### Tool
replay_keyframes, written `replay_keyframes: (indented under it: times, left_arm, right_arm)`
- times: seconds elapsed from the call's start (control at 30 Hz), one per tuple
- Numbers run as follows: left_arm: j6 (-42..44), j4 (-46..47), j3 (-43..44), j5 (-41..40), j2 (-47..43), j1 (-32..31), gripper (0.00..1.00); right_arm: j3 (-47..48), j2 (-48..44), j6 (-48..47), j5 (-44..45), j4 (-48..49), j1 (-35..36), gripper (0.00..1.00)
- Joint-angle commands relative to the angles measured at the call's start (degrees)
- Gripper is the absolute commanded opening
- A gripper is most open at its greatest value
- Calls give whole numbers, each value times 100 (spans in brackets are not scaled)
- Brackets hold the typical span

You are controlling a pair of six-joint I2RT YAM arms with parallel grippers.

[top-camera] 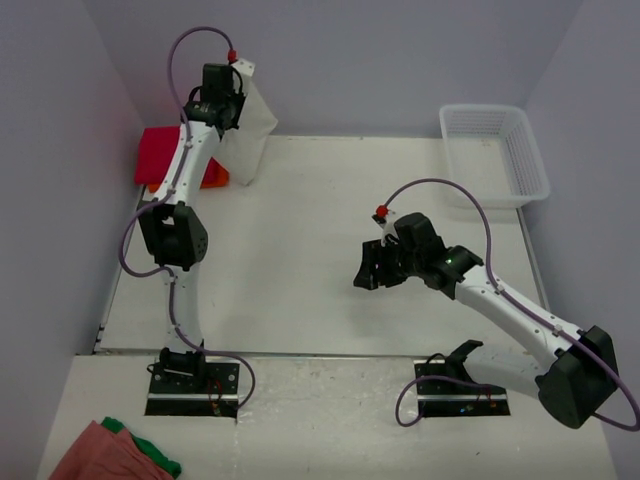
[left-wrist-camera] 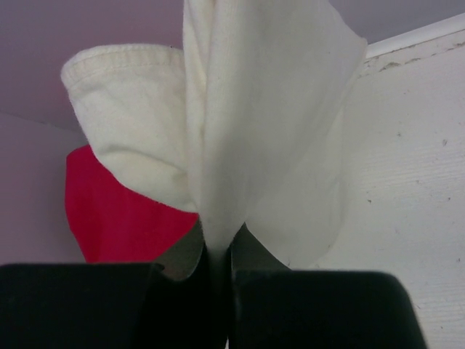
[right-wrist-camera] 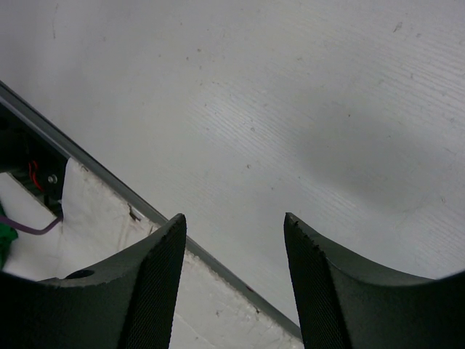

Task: Fold and stack the t-shirts
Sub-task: Put the neatly folded tshirt into the corner of the board with the left arm

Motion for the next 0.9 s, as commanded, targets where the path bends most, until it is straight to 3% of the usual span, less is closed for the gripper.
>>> replay_keyframes:
  times: [0.0,0.87]
  left_arm:
    - [202,327,411,70,-421,69,0]
    - [141,125,472,149,-834,429,0]
  right_arm:
    - [-20,-11,21,78,146,48,57]
    - [32,129,-6,219,-21,171,58]
